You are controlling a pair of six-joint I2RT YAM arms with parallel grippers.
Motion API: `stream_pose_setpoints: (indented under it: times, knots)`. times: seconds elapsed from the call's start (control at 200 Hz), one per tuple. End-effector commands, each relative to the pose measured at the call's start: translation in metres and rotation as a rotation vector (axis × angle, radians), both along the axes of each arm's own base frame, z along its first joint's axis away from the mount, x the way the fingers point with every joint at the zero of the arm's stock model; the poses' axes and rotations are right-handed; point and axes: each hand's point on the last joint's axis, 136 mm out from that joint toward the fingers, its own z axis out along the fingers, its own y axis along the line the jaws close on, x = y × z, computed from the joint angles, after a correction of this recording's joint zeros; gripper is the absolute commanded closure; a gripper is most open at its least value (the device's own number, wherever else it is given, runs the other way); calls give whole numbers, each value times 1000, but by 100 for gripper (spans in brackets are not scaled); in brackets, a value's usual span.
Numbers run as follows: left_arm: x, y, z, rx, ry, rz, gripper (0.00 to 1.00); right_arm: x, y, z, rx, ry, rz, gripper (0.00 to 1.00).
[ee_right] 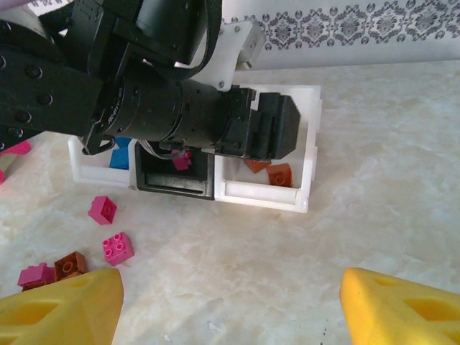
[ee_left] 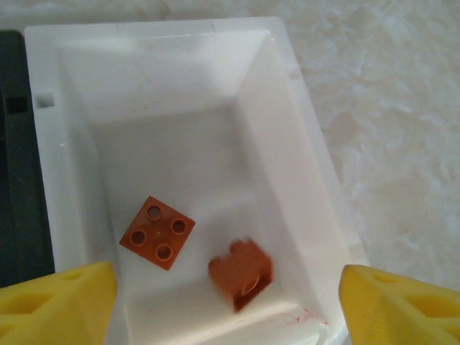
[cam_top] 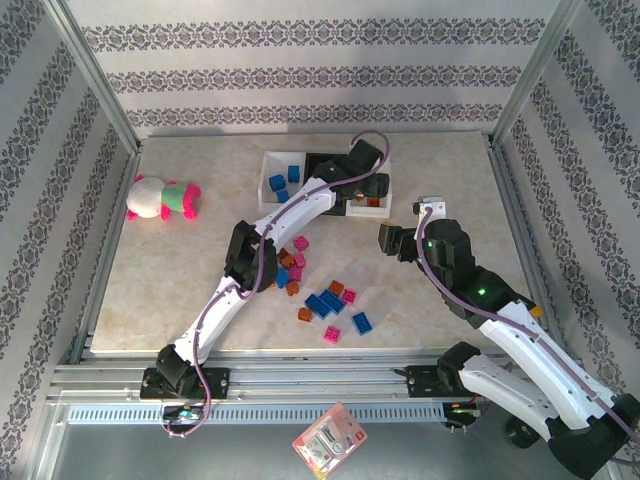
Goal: Sort the legos into containers by color
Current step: Place the lego in the container, then pick up the lego from the center of the table.
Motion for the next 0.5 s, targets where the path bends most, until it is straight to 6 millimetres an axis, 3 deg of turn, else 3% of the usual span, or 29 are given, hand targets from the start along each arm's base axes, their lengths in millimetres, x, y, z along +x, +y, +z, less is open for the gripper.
stream_pose_setpoints:
  times: [0.0, 0.06, 0.315, 0.495]
  knots:
    - [-6, 11, 71, -34, -74, -24, 9, 0, 7, -5, 16, 34, 35, 21]
    - [-13, 16, 88, -29, -87, -32, 0, -2, 12, -10, 19, 59, 59, 21]
    - [-61, 54, 133, 11, -159, -93, 1, -25, 43, -51, -11, 213, 177, 21]
    - [-126, 87, 145, -24, -265, -227, 0, -45, 54, -88, 5, 359, 155, 21]
